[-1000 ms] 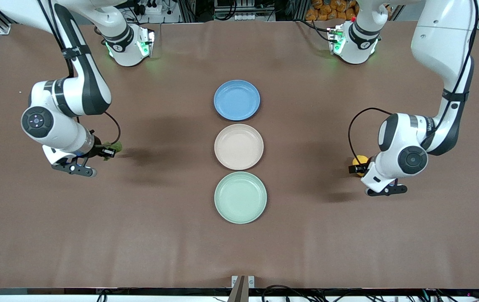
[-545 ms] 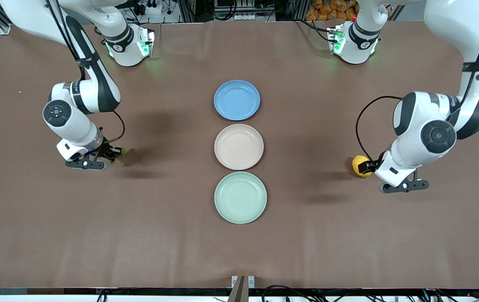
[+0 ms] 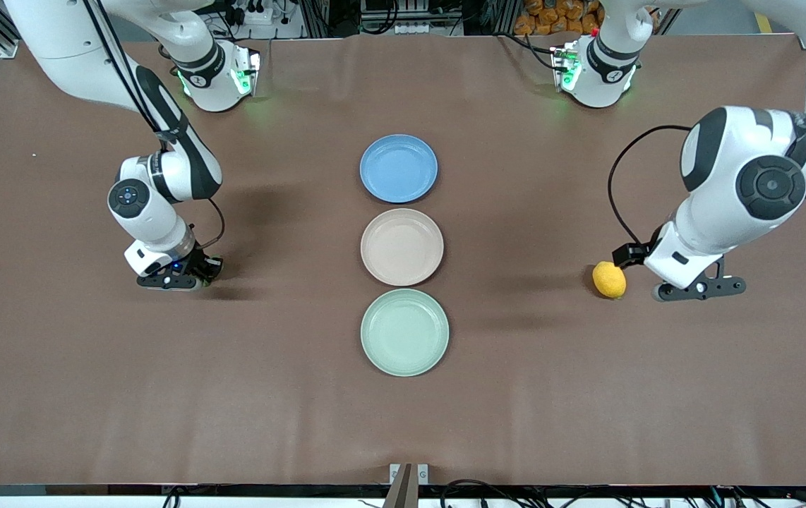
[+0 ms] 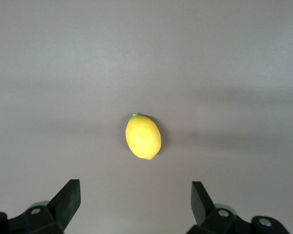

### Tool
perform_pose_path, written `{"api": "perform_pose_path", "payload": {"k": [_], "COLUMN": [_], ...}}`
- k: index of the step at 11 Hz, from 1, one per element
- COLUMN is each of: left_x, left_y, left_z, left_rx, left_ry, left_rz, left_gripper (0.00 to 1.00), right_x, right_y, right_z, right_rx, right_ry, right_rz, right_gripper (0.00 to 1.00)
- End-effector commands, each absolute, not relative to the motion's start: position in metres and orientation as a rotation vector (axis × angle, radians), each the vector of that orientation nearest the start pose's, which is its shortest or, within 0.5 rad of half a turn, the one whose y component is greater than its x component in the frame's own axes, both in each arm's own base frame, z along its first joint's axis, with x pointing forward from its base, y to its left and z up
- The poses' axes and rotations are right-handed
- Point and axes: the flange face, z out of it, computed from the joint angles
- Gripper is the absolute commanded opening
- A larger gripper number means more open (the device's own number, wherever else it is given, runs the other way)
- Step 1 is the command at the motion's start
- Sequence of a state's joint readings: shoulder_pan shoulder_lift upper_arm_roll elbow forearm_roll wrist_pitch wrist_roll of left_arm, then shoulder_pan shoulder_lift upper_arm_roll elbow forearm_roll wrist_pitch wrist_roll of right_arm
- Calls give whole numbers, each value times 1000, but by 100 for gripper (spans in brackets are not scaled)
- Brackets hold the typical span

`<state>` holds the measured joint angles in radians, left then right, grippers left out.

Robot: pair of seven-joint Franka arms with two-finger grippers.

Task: Pick lemon and lettuce from plates
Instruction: 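Open the left gripper over the table while the right gripper releases the lettuce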

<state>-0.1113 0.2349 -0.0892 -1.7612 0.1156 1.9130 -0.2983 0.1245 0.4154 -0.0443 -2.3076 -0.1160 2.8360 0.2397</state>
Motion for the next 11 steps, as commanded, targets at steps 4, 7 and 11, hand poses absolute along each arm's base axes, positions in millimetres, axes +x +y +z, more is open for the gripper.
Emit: {"api": "perform_pose_path", "payload": {"k": [4, 7, 11], "left_x": [576, 580, 574], "left_y": [-100, -96, -94], "left_z": [515, 566, 625], "left_rx": [-3040, -3089, -3173], "left_ry": [-13, -59, -99], "left_rz": [3, -81, -101], "left_gripper": [100, 100, 100], "right_x": [555, 576, 596], "right_y": [42, 55, 72], "right_z": [220, 267, 341], "right_rx": [-3182, -3207, -3221], "right_ry": [84, 96, 71], "right_rz": [-217, -82, -58], "right_gripper": [100, 100, 100]}}
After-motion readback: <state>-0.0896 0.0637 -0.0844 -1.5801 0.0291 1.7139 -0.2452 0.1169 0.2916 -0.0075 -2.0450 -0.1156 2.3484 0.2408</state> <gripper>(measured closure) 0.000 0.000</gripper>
